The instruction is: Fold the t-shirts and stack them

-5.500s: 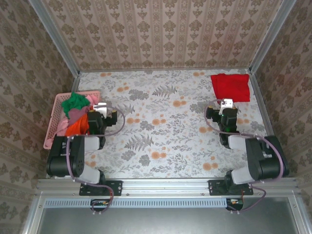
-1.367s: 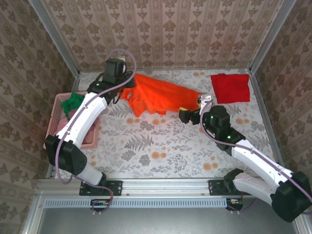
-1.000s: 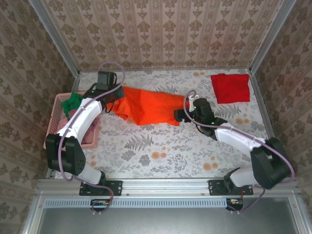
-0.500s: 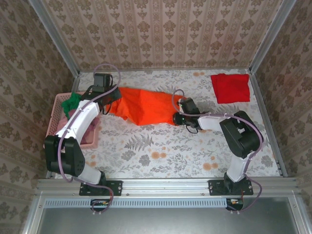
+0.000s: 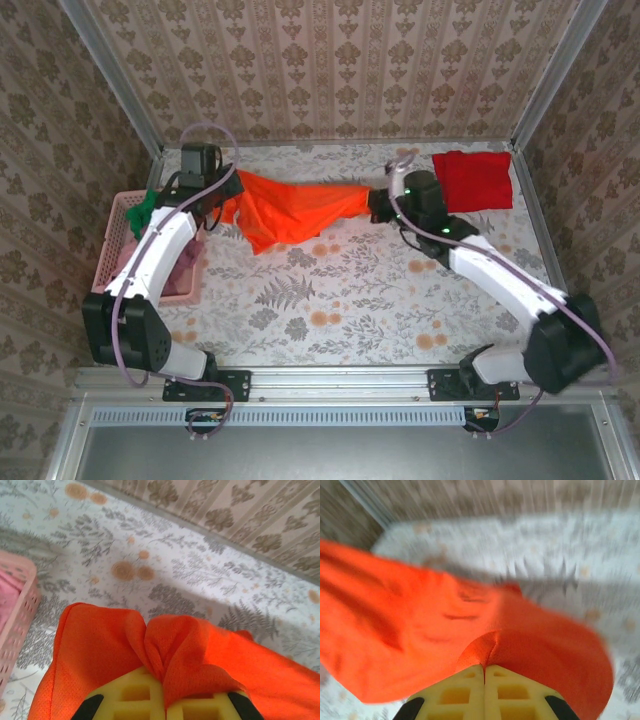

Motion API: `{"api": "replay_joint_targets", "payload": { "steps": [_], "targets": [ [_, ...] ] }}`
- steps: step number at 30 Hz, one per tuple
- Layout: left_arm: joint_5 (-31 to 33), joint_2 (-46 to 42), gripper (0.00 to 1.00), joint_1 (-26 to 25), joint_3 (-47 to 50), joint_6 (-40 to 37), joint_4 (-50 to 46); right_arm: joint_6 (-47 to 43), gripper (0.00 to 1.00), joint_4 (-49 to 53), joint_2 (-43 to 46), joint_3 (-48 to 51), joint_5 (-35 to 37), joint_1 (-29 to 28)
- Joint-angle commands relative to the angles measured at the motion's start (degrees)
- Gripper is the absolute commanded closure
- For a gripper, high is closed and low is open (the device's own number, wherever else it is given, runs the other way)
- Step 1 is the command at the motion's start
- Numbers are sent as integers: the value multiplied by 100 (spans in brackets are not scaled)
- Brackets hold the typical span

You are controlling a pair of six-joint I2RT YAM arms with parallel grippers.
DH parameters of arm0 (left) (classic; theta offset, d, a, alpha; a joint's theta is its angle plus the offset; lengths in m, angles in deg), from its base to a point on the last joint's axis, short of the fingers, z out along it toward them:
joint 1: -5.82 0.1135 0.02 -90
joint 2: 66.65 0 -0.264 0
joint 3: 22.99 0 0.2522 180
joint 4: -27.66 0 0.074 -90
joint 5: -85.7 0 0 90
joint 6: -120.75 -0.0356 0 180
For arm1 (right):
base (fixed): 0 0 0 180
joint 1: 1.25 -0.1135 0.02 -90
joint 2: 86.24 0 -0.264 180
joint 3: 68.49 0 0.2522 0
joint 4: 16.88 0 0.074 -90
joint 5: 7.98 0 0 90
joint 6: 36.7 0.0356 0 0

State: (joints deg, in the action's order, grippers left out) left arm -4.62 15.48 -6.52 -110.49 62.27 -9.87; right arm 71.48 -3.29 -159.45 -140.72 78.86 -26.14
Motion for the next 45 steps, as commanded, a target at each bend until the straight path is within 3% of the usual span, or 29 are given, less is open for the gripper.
{"api": "replay_joint_targets", "payload": {
  "steps": [1,14,20,25,28,32,37,40,45],
  "targets": [
    [-290,28,100,-32,-491,-2,170,-365,100,512,599,-416,298,208],
    [-401,346,100,-488,-1516,-181,33,-656,100,1061,1423,-1349,-9,335],
    [-402,320,99,-568,-1536,-125,37,-876,100,1178,1319,-1377,210,373],
    [-366,521,100,-386,-1611,-10,-60,-626,100,1139,805,-1517,43,756],
    [-684,937,100,-205,-2244,99,-233,-459,100,1240,214,-2145,-308,1115],
    [-785,1540,100,-164,-3774,-44,-830,-461,100,1515,-475,-3389,-671,1318],
    [-685,1800,100,-162,-5051,-207,-1289,-484,100,1534,-616,-4209,-954,1322],
    [-612,1579,100,-162,-4916,-217,-1315,-485,100,1412,-320,-3833,-931,1320],
    [-601,817,100,-74,-3099,-120,-941,-221,100,1247,636,-1937,-642,1320]
  ]
}}
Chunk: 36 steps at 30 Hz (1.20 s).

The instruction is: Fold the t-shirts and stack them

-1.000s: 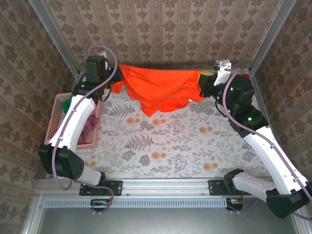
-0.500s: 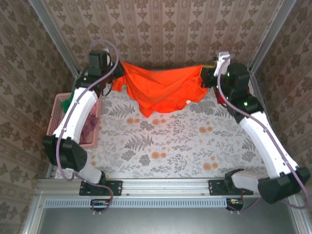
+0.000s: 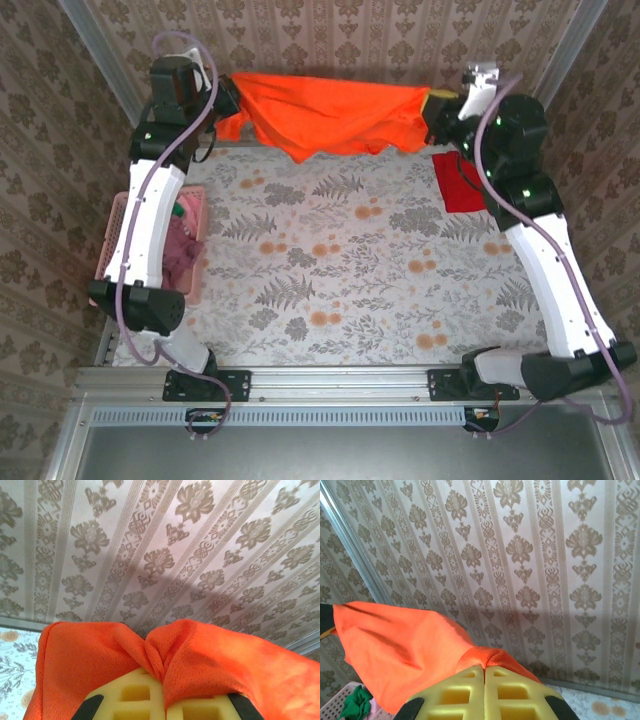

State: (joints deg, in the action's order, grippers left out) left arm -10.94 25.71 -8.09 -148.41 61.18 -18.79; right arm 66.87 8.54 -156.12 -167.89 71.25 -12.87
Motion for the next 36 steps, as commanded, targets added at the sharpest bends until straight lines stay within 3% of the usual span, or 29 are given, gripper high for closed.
{"api": "replay_joint_targets", "payload": {
  "steps": [1,3,4,6,7,9,11,16,21,24,27,30,36],
  "targets": [
    [16,-379,100,136,1208,69,61,373,100,44,531,1249,161,-4],
    [-45,-647,91,249,2148,236,324,644,100,-71,896,2098,148,-6],
    [-85,-709,77,321,2590,330,477,760,92,-126,1015,2469,120,-7],
    [-189,-705,37,422,3196,391,578,843,52,-12,979,2886,149,-7],
    [-247,-685,22,435,3383,306,614,818,34,192,855,2928,206,-7],
    [-230,-676,1,417,3657,250,640,706,16,523,599,2905,221,-3],
    [2,-819,0,360,3975,226,647,647,10,536,453,2950,103,-30],
    [1316,-1450,0,-128,4743,357,239,525,8,342,242,3141,-14,-241],
    [2250,-2179,0,-771,5755,1151,-259,440,6,109,-221,3332,142,-922],
    [2114,-2715,3,-1109,6606,1932,-174,586,6,73,-456,3436,533,-1111],
    [1728,-2942,9,-1629,7269,2677,249,1066,7,35,-587,3633,911,-852],
    [1502,-2691,16,-2149,7458,3315,548,1462,9,-2,-753,3808,1087,-374],
    [1424,-1881,24,-2847,7344,4432,307,1411,15,-290,-1486,3829,1066,448]
  ]
}}
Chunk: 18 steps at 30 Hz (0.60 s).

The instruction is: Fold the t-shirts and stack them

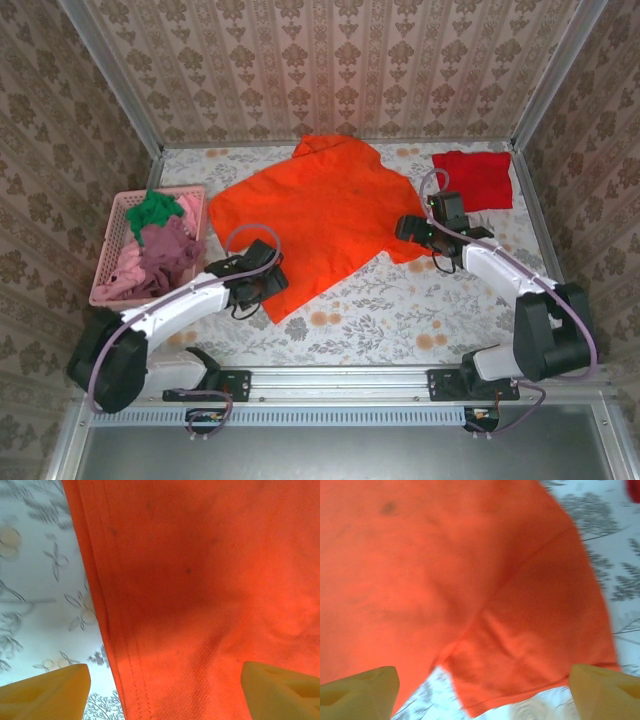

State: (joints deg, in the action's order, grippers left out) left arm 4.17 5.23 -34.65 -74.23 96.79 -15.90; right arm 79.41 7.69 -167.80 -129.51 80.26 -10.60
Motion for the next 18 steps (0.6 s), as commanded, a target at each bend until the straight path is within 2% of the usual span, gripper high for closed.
{"api": "replay_joint_targets", "payload": {
  "steps": [1,7,11,12,15,18],
  "targets": [
    [-134,245,26,-264,-16,990,161,158,18,-229,-492,-75,103,382],
    [-419,729,47,-330,59,1162,581,347,37,-379,-1404,-378,-244,876],
    [-538,871,55,-321,71,1189,645,483,45,-431,-1642,-338,-455,916],
    [-544,886,58,-321,89,1200,667,508,51,-462,-1657,-302,-522,930],
    [-627,958,74,-282,190,1188,864,605,76,-574,-1590,-163,-789,943],
    [-612,1096,90,-207,189,1091,902,678,92,-581,-1367,47,-903,943]
  ]
}}
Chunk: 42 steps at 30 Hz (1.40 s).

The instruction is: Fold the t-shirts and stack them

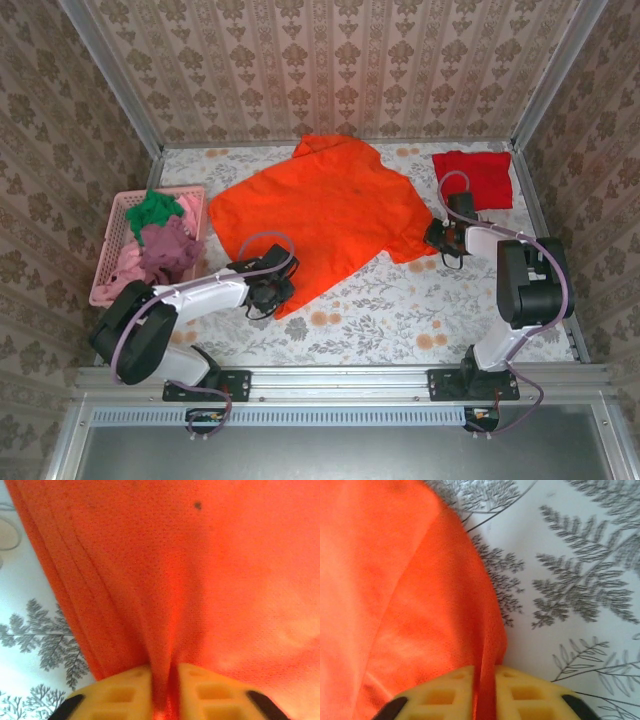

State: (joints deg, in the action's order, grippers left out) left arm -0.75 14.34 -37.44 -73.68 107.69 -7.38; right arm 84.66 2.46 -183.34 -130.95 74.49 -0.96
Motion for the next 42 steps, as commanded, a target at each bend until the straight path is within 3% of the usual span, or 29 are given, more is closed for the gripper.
{"api": "replay_joint_targets", "payload": {
  "steps": [1,7,11,17,22,24,25,28,31,35,39,42],
  "targets": [
    [-127,229,94,116,135,-65,41,154,96,-21,297,281,-321,-21],
    [-140,335,97,533,150,-610,-126,362,98,196,1195,1095,-273,-29],
    [-609,519,96,1115,-12,-1623,-115,748,98,234,2030,1847,-417,-125],
    [-713,695,95,2159,-536,-3132,-783,1162,96,857,3062,2312,-169,-1001],
    [-542,374,91,2685,-604,-3577,-1168,1354,89,1404,3947,2252,104,-1400],
    [-467,149,82,2780,-461,-3553,-1232,1198,64,1562,4271,2147,344,-1392],
    [-429,26,71,2812,-365,-3497,-1258,1104,51,1598,4361,2079,465,-1364],
    [-316,-434,46,2795,-73,-3217,-1346,860,36,1476,4167,1824,471,-1170],
    [-70,-1090,32,2654,202,-2726,-1555,696,33,1277,3594,1486,385,-1028],
    [-220,-1789,24,2389,621,-1940,-1569,696,35,987,2845,1265,255,-950],
    [-382,-2038,24,2153,992,-1323,-1345,716,47,766,2350,1206,127,-944],
    [-397,-1952,32,2073,1083,-1266,-1074,711,55,693,2150,1179,2,-944]
  ]
}}
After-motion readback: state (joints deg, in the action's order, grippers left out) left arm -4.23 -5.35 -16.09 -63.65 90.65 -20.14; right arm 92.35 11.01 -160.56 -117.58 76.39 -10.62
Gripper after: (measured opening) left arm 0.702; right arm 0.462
